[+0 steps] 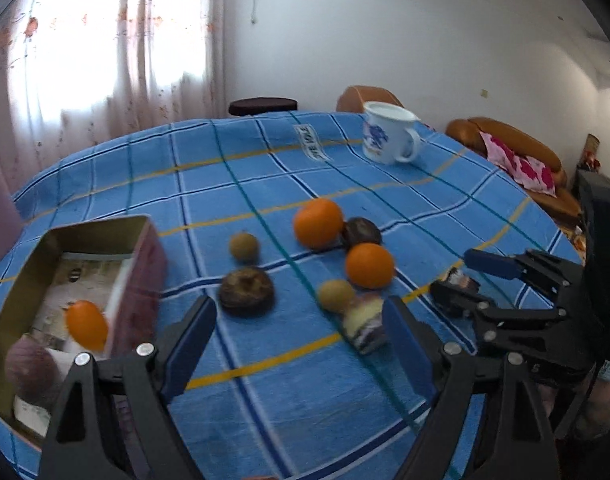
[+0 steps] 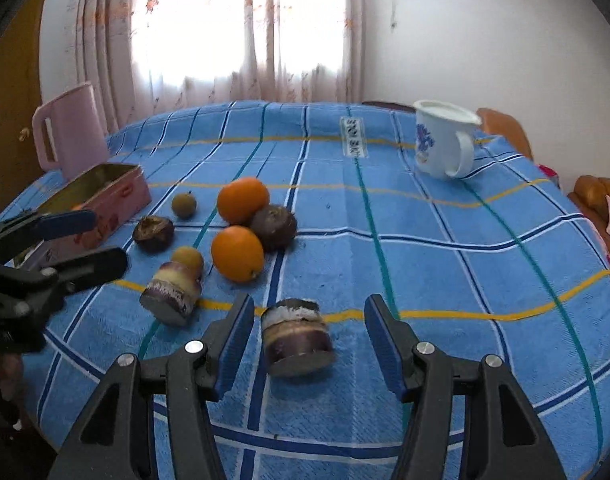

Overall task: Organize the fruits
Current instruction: 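Grasp a picture-wrapped cylinder with the left tool while the right tool grasps a dark brown cylinder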

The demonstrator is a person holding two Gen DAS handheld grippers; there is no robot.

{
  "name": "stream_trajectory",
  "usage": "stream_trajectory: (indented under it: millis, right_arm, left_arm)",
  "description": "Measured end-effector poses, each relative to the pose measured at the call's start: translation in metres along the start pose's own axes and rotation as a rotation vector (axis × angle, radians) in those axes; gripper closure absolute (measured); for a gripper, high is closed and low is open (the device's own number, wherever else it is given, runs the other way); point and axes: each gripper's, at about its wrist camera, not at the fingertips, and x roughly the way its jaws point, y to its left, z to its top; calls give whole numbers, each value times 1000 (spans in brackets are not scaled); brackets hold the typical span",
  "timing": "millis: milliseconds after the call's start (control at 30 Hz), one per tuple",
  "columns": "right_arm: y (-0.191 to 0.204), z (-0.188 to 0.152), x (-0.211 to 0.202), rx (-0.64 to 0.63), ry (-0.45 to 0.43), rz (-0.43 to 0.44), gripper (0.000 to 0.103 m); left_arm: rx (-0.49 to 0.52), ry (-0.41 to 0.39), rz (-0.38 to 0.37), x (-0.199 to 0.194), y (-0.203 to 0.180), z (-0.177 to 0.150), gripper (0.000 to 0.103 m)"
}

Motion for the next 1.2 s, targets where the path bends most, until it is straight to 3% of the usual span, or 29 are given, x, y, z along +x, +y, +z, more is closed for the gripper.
stream_trajectory:
  millis: [33, 133, 400, 500, 567, 600, 1200]
  right_arm:
    - [0, 0, 2, -4, 11, 5, 45]
    - [2, -2, 5, -9, 27, 19, 65]
    - [0, -5, 2, 14, 3, 9, 65]
    - [3, -5, 2, -5, 3, -9, 65]
    - [5, -5, 1, -14, 0, -17, 65]
    - [5, -6, 1, -16, -1, -18, 65]
    - [10, -12, -18, -40, -131, -7, 65]
  left_arm:
    - [7, 9, -4, 3, -3, 0, 17]
    - [19, 32, -23, 9, -10, -1, 17]
    - [29, 95, -84, 28, -22, -2, 26]
    - [44, 109, -112, 32, -27, -2, 36]
    - [45, 114, -143, 32, -29, -3, 56]
    - [48, 122, -157, 33, -31, -4, 57]
    - [60, 23, -117, 12, -27, -9, 58]
